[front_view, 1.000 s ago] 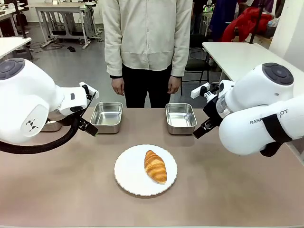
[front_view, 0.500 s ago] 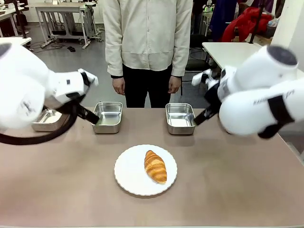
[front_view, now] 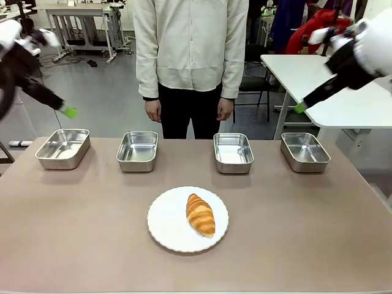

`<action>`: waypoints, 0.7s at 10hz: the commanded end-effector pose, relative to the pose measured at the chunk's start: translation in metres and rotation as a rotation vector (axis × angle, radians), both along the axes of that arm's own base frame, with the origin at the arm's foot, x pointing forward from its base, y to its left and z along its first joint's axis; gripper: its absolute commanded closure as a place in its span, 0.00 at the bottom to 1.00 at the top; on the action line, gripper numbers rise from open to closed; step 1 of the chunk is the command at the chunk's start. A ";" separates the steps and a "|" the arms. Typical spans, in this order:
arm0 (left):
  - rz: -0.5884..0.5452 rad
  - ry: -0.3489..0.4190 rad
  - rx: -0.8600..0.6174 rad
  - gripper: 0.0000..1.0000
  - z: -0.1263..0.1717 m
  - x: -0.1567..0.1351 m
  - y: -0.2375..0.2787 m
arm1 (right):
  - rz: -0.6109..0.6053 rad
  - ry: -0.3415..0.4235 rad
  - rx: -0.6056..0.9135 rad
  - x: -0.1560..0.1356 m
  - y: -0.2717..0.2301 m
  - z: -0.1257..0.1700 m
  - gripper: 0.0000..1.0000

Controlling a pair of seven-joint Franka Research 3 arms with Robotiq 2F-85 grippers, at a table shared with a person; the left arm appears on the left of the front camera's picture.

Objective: Place the bread in the container.
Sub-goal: Place the Butter Roll into the Airtight Container indicated by the human.

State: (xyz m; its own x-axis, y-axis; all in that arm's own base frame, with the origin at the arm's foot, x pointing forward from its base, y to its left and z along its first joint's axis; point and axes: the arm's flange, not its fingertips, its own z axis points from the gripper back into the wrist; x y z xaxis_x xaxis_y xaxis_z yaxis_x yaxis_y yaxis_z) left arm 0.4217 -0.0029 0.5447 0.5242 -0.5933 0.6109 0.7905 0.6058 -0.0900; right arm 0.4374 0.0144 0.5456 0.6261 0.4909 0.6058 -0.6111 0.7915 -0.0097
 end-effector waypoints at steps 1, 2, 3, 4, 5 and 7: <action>-0.147 -0.011 -0.028 0.00 0.000 0.016 0.044 | 0.079 0.020 0.094 0.009 -0.048 -0.006 0.00; -0.142 -0.042 -0.039 0.00 0.002 0.012 0.068 | 0.111 0.012 0.162 0.009 -0.069 -0.012 0.00; -0.151 -0.118 -0.022 0.00 0.001 0.006 0.076 | 0.136 -0.016 0.189 0.005 -0.077 -0.016 0.00; -0.074 -0.143 0.071 0.00 -0.007 0.003 0.064 | 0.167 -0.035 0.150 -0.006 -0.068 -0.019 0.00; -0.135 -0.067 -0.017 0.00 0.005 0.000 0.077 | 0.080 -0.006 0.140 -0.003 -0.076 -0.010 0.00; -0.135 -0.067 -0.017 0.00 0.005 0.000 0.077 | 0.080 -0.006 0.140 -0.003 -0.076 -0.010 0.00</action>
